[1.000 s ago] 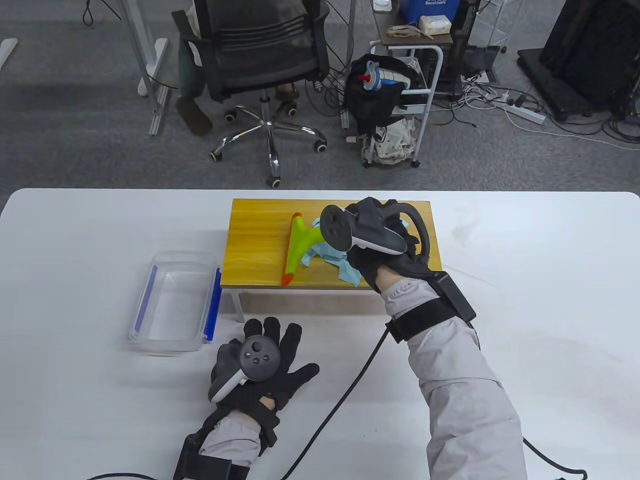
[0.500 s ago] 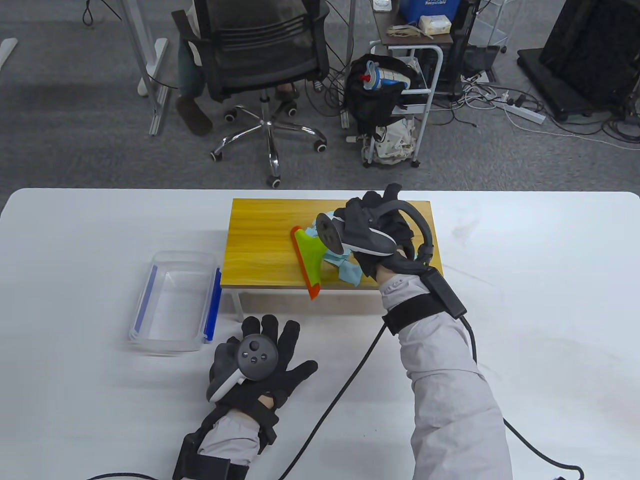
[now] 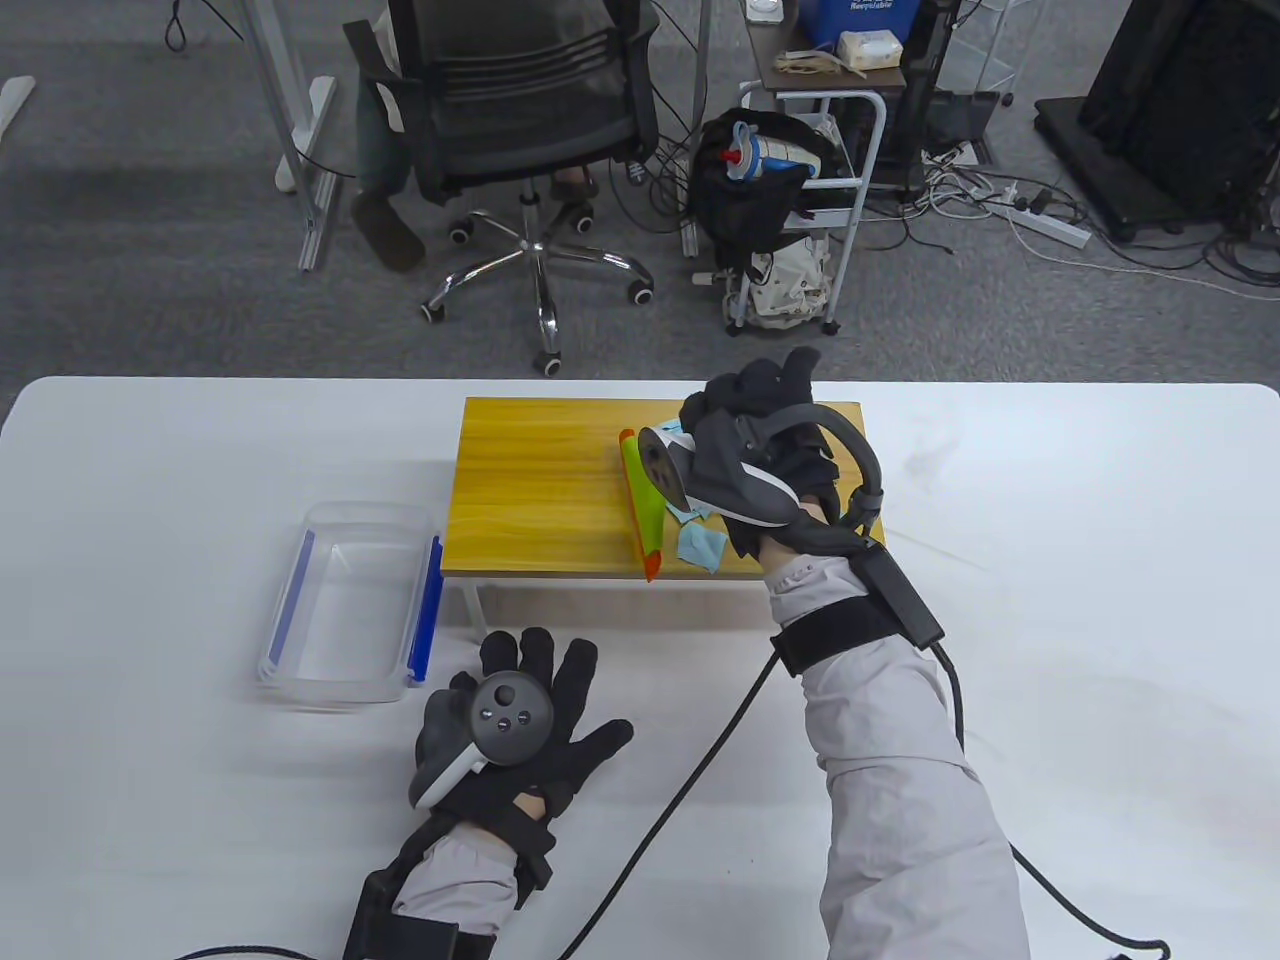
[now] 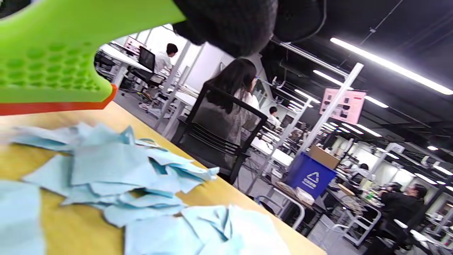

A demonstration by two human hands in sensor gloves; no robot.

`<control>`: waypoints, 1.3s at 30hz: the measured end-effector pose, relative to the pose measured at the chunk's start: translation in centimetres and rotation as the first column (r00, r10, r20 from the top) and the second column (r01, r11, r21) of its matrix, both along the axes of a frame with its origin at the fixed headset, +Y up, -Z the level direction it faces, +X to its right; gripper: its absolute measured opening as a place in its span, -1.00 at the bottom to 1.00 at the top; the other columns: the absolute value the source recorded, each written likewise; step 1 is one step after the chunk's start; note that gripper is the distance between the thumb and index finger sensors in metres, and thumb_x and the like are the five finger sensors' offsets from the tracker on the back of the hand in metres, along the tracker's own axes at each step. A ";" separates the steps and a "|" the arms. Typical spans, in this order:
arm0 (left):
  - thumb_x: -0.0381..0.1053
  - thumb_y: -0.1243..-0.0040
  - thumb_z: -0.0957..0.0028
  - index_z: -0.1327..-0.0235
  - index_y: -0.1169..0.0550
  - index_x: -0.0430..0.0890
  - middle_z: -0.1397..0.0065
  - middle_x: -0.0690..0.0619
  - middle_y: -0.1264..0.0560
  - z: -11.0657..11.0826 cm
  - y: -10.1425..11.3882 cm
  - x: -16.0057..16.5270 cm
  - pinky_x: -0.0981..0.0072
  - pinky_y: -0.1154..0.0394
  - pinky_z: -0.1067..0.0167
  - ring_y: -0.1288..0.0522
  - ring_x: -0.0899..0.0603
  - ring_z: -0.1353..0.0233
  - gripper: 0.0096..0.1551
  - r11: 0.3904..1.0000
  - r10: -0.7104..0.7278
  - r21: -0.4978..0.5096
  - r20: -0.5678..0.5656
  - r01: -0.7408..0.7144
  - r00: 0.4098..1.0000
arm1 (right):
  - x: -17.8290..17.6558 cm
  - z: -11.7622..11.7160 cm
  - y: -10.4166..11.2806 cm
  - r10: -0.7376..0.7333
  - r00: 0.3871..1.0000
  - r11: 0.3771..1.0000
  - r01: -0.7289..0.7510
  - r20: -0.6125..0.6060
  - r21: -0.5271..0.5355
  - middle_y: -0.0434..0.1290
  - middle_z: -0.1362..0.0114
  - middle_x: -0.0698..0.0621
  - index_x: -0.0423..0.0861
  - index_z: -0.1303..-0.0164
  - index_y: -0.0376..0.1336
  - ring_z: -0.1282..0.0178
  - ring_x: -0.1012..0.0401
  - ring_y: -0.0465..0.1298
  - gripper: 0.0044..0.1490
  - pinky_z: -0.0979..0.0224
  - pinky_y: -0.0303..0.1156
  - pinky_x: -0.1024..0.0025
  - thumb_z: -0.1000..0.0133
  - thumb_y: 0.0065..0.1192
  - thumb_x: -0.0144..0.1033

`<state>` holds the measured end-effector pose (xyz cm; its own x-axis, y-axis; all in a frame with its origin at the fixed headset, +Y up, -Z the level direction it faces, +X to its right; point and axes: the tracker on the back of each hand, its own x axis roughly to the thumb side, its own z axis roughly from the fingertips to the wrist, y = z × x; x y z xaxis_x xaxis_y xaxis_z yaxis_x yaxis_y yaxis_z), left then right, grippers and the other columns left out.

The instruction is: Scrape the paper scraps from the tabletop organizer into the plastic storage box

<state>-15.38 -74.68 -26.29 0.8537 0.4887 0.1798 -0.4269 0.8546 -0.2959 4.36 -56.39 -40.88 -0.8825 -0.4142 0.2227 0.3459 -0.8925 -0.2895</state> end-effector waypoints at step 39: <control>0.53 -0.09 -0.11 -0.67 0.00 0.17 -0.75 -0.17 0.25 0.1 -0.3 0.5 -0.63 0.34 -0.32 0.42 -0.47 -0.62 0.00 1.000 0.008 -0.004 0.009 -0.008 1.000 | 1.3 -2.9 -1.7 0.172 0.983 0.974 -0.180 0.066 0.135 0.26 -0.50 0.03 0.19 -0.33 0.12 -0.55 -0.14 0.30 -0.29 -0.59 0.14 -0.31 -0.06 0.39 -0.51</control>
